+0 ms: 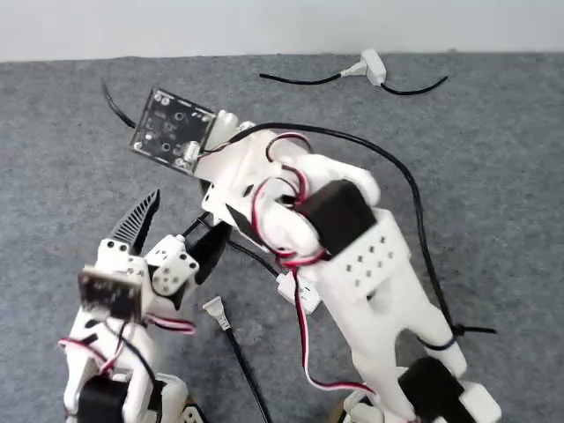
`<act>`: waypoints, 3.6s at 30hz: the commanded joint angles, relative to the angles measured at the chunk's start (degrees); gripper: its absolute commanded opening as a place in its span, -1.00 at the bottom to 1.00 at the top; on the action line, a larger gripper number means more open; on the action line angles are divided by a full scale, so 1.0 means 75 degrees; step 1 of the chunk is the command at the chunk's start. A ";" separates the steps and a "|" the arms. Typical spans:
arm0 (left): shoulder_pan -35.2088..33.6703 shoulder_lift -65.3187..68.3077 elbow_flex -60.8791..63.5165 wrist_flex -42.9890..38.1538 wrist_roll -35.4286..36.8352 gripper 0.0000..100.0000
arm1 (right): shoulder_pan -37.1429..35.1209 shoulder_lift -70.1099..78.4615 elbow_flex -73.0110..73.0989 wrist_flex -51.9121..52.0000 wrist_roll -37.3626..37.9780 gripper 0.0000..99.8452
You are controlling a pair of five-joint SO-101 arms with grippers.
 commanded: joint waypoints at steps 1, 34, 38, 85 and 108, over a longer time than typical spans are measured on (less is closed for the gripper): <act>0.0481 -0.0059 -0.0920 0.0047 0.0129 -0.30 | -0.0135 -0.0510 -0.0809 -0.0158 -0.0141 -0.98; 0.0363 -0.0059 -0.0299 -0.0399 0.0211 -0.30 | -0.1307 -0.1213 -0.0797 0.2069 -0.0797 -0.98; 0.0070 -0.0059 -0.0252 -0.0399 0.0234 -0.30 | -0.1307 -0.1213 -0.0797 0.2362 -0.0797 -0.98; -0.0703 -0.0059 0.0182 -0.0445 0.0188 -0.30 | -0.0416 -0.0803 0.0481 0.2573 -0.1817 -0.98; -0.3763 -0.0047 0.1928 -0.1653 0.1078 -0.30 | -0.0041 0.3053 0.4056 -0.2889 -0.8170 -0.98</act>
